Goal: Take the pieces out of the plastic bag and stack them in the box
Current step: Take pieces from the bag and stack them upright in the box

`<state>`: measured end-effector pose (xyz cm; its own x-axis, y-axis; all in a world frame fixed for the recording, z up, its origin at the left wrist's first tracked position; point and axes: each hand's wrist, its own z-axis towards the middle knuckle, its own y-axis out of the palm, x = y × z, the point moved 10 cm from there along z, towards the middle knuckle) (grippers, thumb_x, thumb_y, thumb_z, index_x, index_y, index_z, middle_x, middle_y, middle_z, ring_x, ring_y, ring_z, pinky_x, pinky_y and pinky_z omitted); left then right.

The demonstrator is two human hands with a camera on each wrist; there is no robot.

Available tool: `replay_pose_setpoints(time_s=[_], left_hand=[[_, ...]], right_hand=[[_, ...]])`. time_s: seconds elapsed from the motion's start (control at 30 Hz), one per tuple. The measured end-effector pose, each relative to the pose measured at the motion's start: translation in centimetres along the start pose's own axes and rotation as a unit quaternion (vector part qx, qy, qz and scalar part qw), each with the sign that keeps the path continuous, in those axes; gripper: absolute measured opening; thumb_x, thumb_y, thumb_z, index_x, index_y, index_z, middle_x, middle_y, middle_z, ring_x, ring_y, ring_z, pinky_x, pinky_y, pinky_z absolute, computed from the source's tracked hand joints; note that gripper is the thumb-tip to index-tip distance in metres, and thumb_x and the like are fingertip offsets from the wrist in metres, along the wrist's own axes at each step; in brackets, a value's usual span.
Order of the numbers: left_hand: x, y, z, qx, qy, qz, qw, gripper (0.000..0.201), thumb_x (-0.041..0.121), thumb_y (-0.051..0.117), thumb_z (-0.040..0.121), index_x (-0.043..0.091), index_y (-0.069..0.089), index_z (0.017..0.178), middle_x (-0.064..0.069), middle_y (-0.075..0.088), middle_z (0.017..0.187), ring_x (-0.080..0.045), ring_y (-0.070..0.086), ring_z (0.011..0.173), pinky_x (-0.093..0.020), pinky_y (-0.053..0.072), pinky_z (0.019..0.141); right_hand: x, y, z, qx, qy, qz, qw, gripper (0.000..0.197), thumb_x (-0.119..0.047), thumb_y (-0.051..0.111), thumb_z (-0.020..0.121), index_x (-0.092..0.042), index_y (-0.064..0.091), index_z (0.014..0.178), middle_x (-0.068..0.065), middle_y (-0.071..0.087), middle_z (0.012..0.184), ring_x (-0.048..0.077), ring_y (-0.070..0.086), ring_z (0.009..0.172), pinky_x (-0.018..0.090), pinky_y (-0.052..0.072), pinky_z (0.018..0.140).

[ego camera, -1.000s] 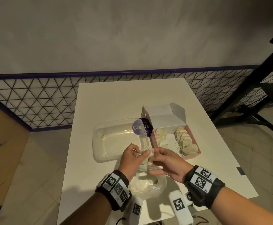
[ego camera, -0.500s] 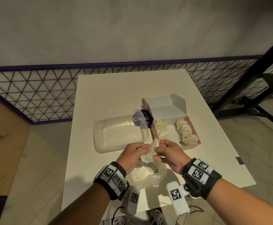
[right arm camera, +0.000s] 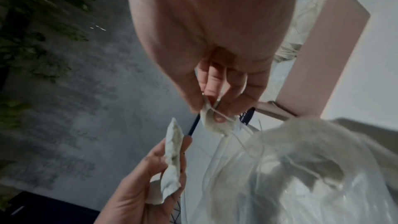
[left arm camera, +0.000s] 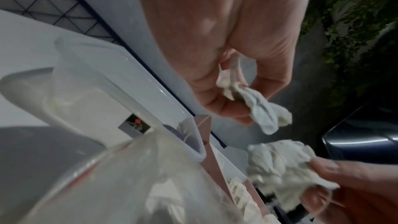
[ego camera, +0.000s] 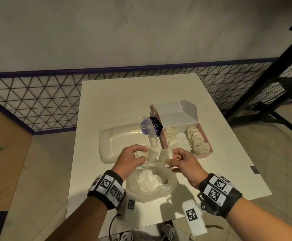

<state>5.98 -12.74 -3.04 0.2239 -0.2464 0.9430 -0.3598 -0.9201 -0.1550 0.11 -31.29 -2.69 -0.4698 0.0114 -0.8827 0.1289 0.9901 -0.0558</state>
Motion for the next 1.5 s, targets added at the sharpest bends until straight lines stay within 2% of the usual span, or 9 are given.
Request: replay_pose_setpoints(time_s=[0.23,0.37,0.53,0.63,0.87,1.07,1.23,1.33,1.5], left_hand=[[-0.3,-1.4,0.5,0.002,-0.022,-0.037,0.999,0.066,0.001,0.071,0.069,0.04,0.056,0.12,-0.002,0.062,0.103,-0.016,0.061,0.084,-0.032,0.053,0.076],[-0.2,-0.9,0.6,-0.01,-0.021,-0.051,0.998,0.045,-0.004,0.069,0.074,0.027,0.064,0.107,-0.005,0.068,0.094,-0.017,0.066,0.078,-0.033,0.055,0.076],[-0.3,0.4,0.9,-0.058,-0.022,-0.029,0.998,0.019,0.005,0.071,0.076,0.016,0.068,0.092,-0.011,0.071,0.091,-0.024,0.066,0.079,-0.039,0.054,0.078],[-0.2,2.2,0.6,-0.108,-0.015,0.029,0.994,0.018,0.024,0.074,0.07,0.025,0.07,0.087,-0.014,0.068,0.086,-0.022,0.061,0.075,-0.038,0.051,0.079],[0.8,4.9,-0.1,-0.161,0.01,0.056,0.985,0.019,0.01,0.072,0.078,0.022,0.073,0.093,-0.003,0.072,0.091,-0.011,0.064,0.08,-0.034,0.05,0.082],[0.1,6.0,-0.8,-0.187,-0.037,-0.001,0.982,0.031,-0.001,0.065,0.082,0.008,0.068,0.112,-0.007,0.071,0.093,-0.014,0.065,0.083,-0.027,0.05,0.082],[-0.9,5.5,-0.6,-0.186,-0.094,-0.094,0.973,0.048,-0.014,0.056,0.084,0.009,0.055,0.126,-0.01,0.07,0.089,-0.018,0.066,0.081,-0.029,0.052,0.08],[-0.4,4.5,-0.2,-0.177,-0.064,-0.033,0.982,0.052,-0.001,0.068,0.082,0.019,0.055,0.128,-0.01,0.063,0.111,-0.014,0.063,0.097,-0.023,0.05,0.088],[0.2,3.6,0.4,-0.177,-0.053,-0.039,0.982,0.045,0.003,0.072,0.081,0.02,0.061,0.121,-0.007,0.063,0.102,-0.01,0.063,0.093,-0.018,0.051,0.08]], right_hand=[[-4.3,0.6,-1.4,-0.079,-0.149,-0.33,0.929,0.018,-0.01,0.071,0.081,-0.025,0.067,0.089,-0.009,0.061,0.075,0.011,0.056,0.07,0.023,0.048,0.075],[-5.0,2.8,-2.7,-0.175,-0.182,-0.465,0.848,0.02,-0.014,0.067,0.084,-0.024,0.072,0.101,0.0,0.067,0.091,0.007,0.056,0.076,0.015,0.044,0.073],[-5.8,5.3,-3.4,-0.251,-0.204,-0.518,0.792,0.027,-0.009,0.059,0.088,-0.025,0.072,0.105,-0.017,0.048,0.078,-0.007,0.043,0.067,0.003,0.03,0.065],[-6.7,5.7,-2.8,-0.216,-0.229,-0.529,0.788,0.028,-0.009,0.058,0.089,-0.024,0.07,0.109,-0.018,0.054,0.082,-0.005,0.043,0.067,0.01,0.032,0.066],[-7.0,4.6,-1.9,-0.103,-0.221,-0.526,0.814,0.04,-0.012,0.058,0.088,-0.019,0.053,0.128,0.004,0.068,0.101,0.017,0.061,0.09,0.023,0.044,0.077],[-5.8,3.7,-1.3,-0.09,-0.21,-0.547,0.805,0.012,-0.009,0.055,0.085,-0.014,0.064,0.092,-0.003,0.056,0.083,0.016,0.052,0.077,0.024,0.038,0.067],[-6.1,2.1,-1.8,-0.061,-0.24,-0.563,0.788,0.011,-0.012,0.06,0.086,-0.014,0.066,0.094,0.002,0.055,0.105,0.018,0.048,0.099,0.023,0.037,0.079],[-6.3,1.6,-2.4,-0.069,-0.258,-0.572,0.776,0.009,-0.01,0.061,0.084,-0.014,0.067,0.09,0.002,0.059,0.102,0.021,0.054,0.096,0.029,0.043,0.08],[-6.3,-0.2,-2.4,-0.061,-0.233,-0.576,0.781,0.014,-0.011,0.057,0.088,-0.015,0.068,0.094,0.001,0.07,0.092,0.018,0.063,0.086,0.022,0.04,0.072]])
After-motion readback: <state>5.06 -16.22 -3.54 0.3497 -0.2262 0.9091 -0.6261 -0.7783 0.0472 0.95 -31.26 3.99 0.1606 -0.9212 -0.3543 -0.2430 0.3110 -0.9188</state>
